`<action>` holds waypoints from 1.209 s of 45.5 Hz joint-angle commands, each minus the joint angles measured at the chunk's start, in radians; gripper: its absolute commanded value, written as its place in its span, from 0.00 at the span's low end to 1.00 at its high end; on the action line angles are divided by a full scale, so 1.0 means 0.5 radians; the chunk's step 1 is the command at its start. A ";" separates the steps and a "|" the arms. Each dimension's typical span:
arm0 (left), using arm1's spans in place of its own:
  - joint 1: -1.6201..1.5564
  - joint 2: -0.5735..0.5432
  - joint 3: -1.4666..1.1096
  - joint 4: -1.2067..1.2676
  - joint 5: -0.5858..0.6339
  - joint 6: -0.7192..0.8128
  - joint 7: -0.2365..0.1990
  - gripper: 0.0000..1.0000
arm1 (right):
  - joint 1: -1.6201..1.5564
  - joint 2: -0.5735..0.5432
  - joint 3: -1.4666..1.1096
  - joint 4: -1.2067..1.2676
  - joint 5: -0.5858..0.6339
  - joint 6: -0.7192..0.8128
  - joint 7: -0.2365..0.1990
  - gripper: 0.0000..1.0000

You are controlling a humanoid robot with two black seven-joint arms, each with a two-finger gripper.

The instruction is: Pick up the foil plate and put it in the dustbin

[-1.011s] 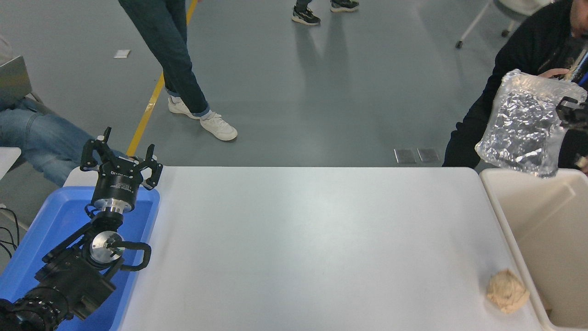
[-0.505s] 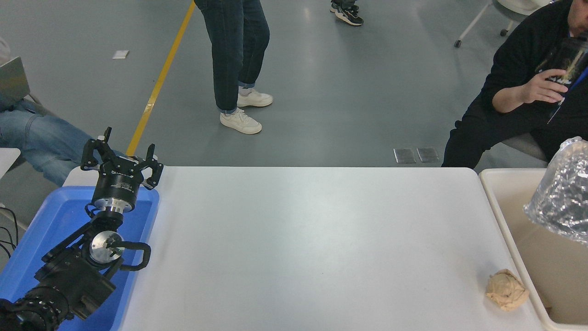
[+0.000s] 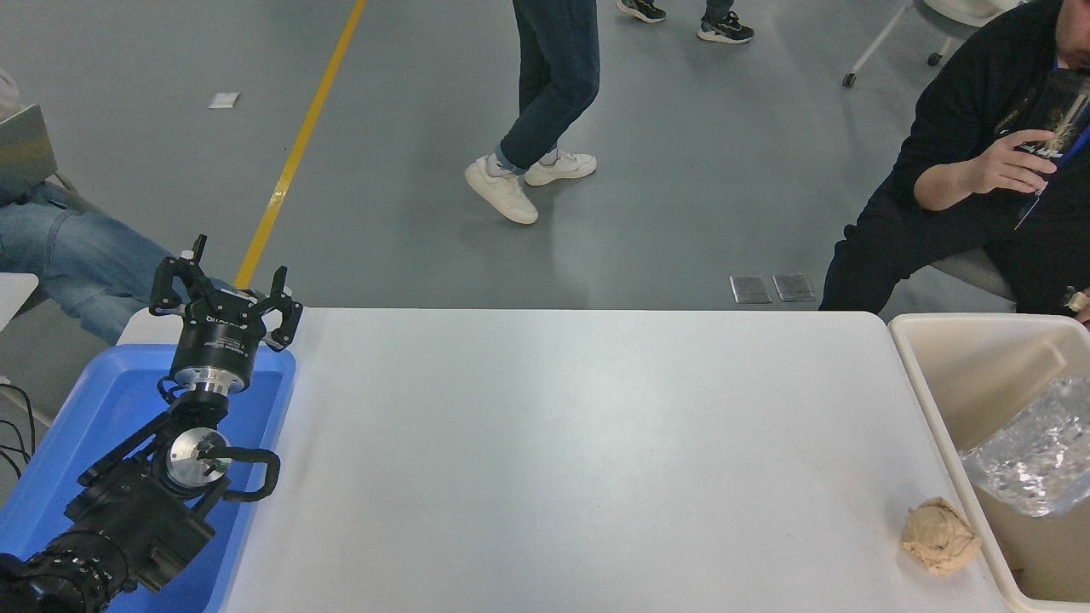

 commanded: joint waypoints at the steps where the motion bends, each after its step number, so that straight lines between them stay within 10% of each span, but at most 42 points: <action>1: 0.000 0.002 0.000 0.000 0.000 0.000 0.002 0.99 | 0.293 0.042 0.013 0.052 -0.005 0.012 0.002 1.00; 31: 0.000 -0.001 0.000 0.000 0.000 0.000 -0.001 0.99 | 1.367 0.695 -0.223 1.070 -0.441 0.383 -0.004 1.00; 55: 0.000 -0.001 0.000 0.000 0.000 0.000 -0.001 0.99 | 2.002 0.444 -0.447 2.132 -0.441 0.552 -0.004 1.00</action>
